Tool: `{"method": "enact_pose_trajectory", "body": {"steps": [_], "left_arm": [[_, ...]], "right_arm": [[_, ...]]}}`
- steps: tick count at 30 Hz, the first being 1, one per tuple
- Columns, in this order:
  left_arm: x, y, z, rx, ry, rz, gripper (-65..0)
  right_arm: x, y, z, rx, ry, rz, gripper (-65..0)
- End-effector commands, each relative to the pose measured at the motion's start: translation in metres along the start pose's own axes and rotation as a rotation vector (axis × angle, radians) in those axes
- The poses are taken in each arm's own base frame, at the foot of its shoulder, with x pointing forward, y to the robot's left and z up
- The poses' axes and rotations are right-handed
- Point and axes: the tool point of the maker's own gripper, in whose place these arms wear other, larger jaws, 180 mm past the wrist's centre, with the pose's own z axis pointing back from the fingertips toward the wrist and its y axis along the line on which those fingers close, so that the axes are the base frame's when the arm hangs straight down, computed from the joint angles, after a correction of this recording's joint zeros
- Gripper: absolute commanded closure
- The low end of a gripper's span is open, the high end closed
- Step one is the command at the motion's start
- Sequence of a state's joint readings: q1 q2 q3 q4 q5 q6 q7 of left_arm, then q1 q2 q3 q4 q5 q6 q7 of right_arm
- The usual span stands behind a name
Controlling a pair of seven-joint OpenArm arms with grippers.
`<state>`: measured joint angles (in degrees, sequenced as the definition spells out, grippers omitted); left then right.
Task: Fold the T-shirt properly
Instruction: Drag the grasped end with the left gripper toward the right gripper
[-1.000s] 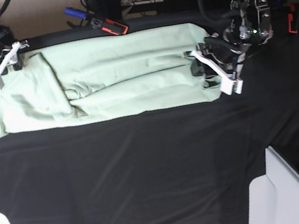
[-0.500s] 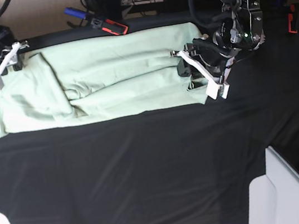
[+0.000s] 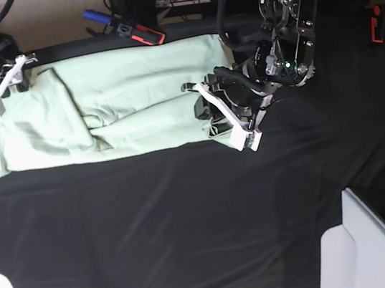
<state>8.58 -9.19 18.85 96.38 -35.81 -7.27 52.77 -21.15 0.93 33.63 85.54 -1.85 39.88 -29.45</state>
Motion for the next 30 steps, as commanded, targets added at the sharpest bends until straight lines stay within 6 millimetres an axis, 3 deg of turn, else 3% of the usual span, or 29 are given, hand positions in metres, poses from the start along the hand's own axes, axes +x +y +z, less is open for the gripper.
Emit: {"method": "enact_pose_trajectory", "body": {"steps": [1,7,18,24,30], "left_arm": [[0.015,-0.009,0.001,-0.023,-0.044,-0.006,0.0],[0.017,-0.024,-0.007,-0.026,-0.031,0.005,0.0],[0.020,-0.069,-0.026,-0.097,0.008,-0.074,0.0],[0.008,-0.071,-0.039,-0.098,0.051,-0.043,0.0],[0.018,-0.077,-0.043,-0.108,0.036,-0.043,0.0]], "right_arm": [[0.007,-0.006,0.003,-0.010,-0.029,0.003,-26.4],[0.007,-0.006,0.004,-0.011,-0.029,0.005,-26.4],[0.006,-0.006,0.004,-0.011,-0.027,0.004,-26.4],[0.006,-0.006,0.004,-0.011,-0.026,0.004,-26.4],[0.006,-0.006,0.004,-0.011,-0.026,0.004,-26.4]]}}
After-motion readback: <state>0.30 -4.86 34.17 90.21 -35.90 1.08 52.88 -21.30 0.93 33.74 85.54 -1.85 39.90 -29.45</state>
